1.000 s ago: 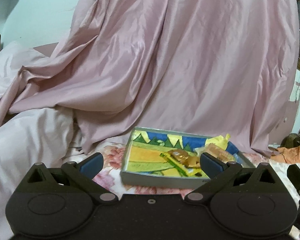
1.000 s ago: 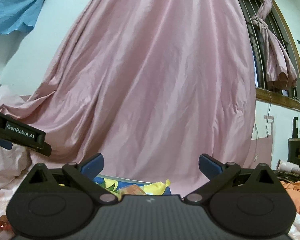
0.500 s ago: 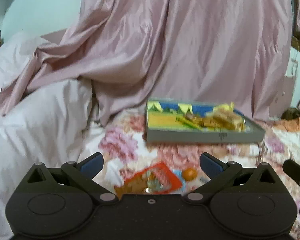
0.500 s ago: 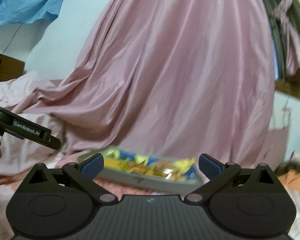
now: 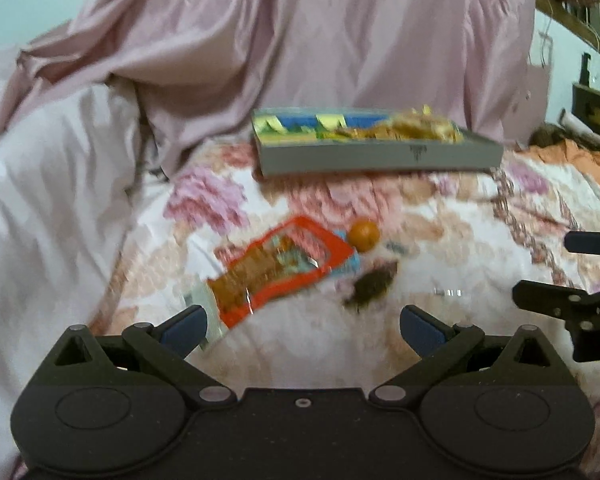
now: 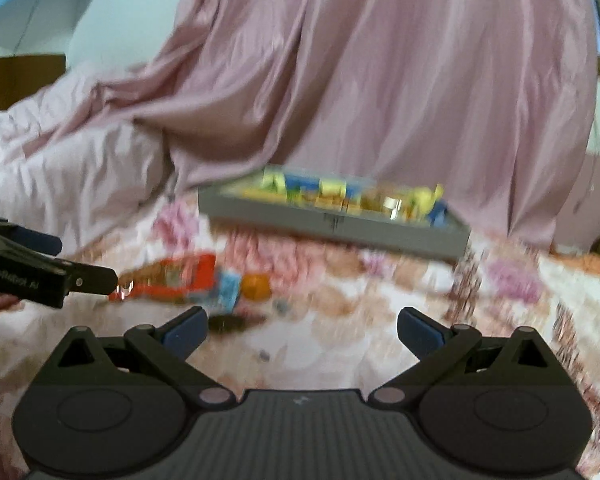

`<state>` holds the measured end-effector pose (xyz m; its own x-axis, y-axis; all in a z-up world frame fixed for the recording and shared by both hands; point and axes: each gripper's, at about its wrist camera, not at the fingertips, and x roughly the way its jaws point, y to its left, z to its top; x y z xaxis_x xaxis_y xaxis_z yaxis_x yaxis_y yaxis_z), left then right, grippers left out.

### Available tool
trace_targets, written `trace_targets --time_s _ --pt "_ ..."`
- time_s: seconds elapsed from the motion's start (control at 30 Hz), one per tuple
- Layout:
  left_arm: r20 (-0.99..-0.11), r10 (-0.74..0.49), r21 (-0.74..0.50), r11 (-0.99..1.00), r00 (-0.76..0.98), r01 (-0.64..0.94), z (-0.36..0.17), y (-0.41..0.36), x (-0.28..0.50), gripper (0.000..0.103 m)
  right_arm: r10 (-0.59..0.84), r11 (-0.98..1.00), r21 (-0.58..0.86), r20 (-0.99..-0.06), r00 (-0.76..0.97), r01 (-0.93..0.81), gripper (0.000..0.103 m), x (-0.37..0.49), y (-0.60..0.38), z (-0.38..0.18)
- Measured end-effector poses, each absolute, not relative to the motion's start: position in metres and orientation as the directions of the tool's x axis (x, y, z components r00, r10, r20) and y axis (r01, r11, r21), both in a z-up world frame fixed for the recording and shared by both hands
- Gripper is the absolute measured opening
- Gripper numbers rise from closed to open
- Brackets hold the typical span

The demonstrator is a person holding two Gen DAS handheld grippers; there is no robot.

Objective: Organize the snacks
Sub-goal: 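Move both open tools back toward the loose snacks on the bedspread, then lower the left tool onto the dark snack packet while the right tool lowers onto the round biscuit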

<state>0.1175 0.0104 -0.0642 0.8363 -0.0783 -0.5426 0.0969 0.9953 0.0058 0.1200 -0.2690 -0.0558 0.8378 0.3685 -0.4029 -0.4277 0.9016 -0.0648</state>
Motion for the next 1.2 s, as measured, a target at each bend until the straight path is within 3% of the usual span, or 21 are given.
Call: trace_targets --time_s 0.2,0.37,0.63,1.2 --pt "-0.628 -0.082 0.017 0.993 0.774 0.12 -0.081 0.015 0.13 0.102 0.366 0.882 -0.08 -0.504 0.782 -0.465 0.103 0.13 -0.258 -0.074" --pt "-0.654 -0.072 0.034 0.992 0.753 0.124 -0.087 0.018 0.137 0.102 0.369 0.836 -0.169 -0.533 0.762 -0.523 0.103 0.138 -0.246 -0.078" --pt "-0.673 -0.108 0.034 0.984 0.732 0.177 -0.089 0.009 0.158 0.102 0.453 0.737 -0.147 -0.617 0.644 -0.66 0.103 0.156 -0.239 -0.088" --pt "-0.673 -0.181 -0.001 0.97 0.717 0.245 -0.105 -0.033 0.22 0.102 0.531 0.554 -0.222 -0.648 0.546 -0.802 0.103 0.187 -0.212 -0.124"
